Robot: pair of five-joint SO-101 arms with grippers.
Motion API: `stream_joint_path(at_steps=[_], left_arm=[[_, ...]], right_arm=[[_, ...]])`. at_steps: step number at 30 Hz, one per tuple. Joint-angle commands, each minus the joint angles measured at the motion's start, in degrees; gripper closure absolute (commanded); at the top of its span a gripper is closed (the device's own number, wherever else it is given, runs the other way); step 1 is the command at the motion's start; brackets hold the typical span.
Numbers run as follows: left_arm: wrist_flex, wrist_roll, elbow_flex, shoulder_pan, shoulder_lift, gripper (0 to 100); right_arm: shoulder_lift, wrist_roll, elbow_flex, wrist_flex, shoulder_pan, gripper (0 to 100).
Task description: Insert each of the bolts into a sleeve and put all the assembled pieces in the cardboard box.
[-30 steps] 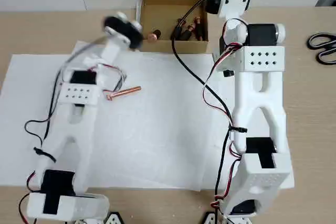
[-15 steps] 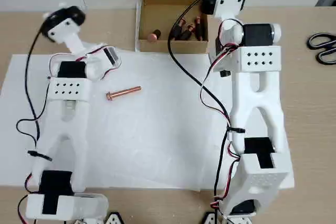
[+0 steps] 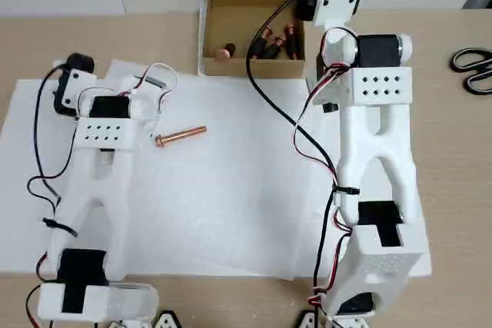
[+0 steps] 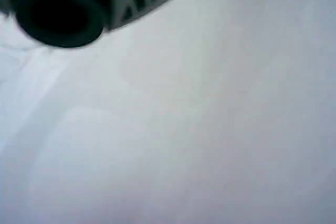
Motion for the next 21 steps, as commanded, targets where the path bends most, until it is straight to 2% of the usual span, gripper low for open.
stream_joint_path(at_steps=[1, 4, 7, 9, 21], left_arm=[[0.09, 3.43, -0.84, 0.26, -2.2, 82], [3.96, 4.22, -5.58, 0.26, -2.55, 77], [13.54, 4.13, -14.73, 1.23, -2.11, 76], [16.88, 4.13, -18.51, 1.76, -1.93, 76], [16.53, 7.65, -19.82, 0.62, 16.0, 76]], right_arm=[[-4.0, -0.44, -2.55, 0.31, -1.36, 99.5], [-4.0, -0.44, -2.55, 0.31, -1.98, 99.5], [-4.0, -0.44, -2.55, 0.31, -1.98, 99.5], [-4.0, -0.44, -2.55, 0.31, -1.98, 99.5], [-4.0, -0.44, -2.55, 0.31, -1.98, 99.5]])
